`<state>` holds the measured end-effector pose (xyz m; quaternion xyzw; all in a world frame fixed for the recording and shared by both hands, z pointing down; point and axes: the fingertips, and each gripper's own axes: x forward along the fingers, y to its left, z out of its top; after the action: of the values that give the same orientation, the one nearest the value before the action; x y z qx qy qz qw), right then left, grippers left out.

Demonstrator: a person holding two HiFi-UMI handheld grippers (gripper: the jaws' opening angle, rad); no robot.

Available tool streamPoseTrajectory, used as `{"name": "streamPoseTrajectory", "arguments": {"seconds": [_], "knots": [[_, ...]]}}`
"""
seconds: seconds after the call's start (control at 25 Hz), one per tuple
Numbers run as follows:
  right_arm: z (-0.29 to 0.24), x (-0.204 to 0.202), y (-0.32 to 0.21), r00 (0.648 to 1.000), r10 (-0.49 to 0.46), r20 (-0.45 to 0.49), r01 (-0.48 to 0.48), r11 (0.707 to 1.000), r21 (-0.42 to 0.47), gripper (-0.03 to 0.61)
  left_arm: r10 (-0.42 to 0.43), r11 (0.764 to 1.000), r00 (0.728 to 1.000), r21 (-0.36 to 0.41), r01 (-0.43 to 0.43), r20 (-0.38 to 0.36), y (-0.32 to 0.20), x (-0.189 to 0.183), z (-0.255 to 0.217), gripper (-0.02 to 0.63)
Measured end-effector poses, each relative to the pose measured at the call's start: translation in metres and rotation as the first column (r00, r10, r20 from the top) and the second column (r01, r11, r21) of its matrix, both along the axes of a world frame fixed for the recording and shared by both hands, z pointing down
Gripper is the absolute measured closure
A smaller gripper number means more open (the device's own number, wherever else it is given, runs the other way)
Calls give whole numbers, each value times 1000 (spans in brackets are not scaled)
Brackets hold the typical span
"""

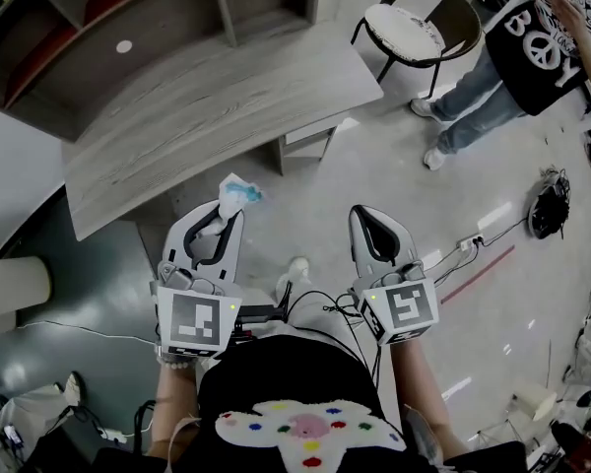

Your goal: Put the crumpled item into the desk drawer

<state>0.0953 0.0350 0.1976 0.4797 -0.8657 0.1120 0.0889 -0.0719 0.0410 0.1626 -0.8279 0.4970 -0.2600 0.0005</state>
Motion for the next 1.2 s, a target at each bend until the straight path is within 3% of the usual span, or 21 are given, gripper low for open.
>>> {"name": "streamPoseTrajectory", "arguments": {"seconds": [0.32, 0.76, 0.88, 1.04, 1.2], "knots": [[21, 3, -31, 1000, -25, -3, 25, 999, -25, 569, -4, 1000, 1000, -13, 4, 0, -36, 7, 14, 545], [49, -2, -54, 1000, 20, 20, -19, 998, -55, 569, 88, 996, 996, -23, -88, 16, -63, 16, 44, 545], [60, -8, -74, 999, -1, 42, 3, 999, -49, 569, 100, 995, 993, -22, -99, 59, -82, 17, 55, 545], [90, -23, -96, 995, -26, 92, 34, 996, -88, 569, 101, 994, 993, -50, -98, 59, -98, 9, 81, 545], [125, -38, -114, 992, -92, 82, 99, 991, -94, 569, 102, 992, 992, -76, -96, 74, -109, -3, 111, 545]]}}
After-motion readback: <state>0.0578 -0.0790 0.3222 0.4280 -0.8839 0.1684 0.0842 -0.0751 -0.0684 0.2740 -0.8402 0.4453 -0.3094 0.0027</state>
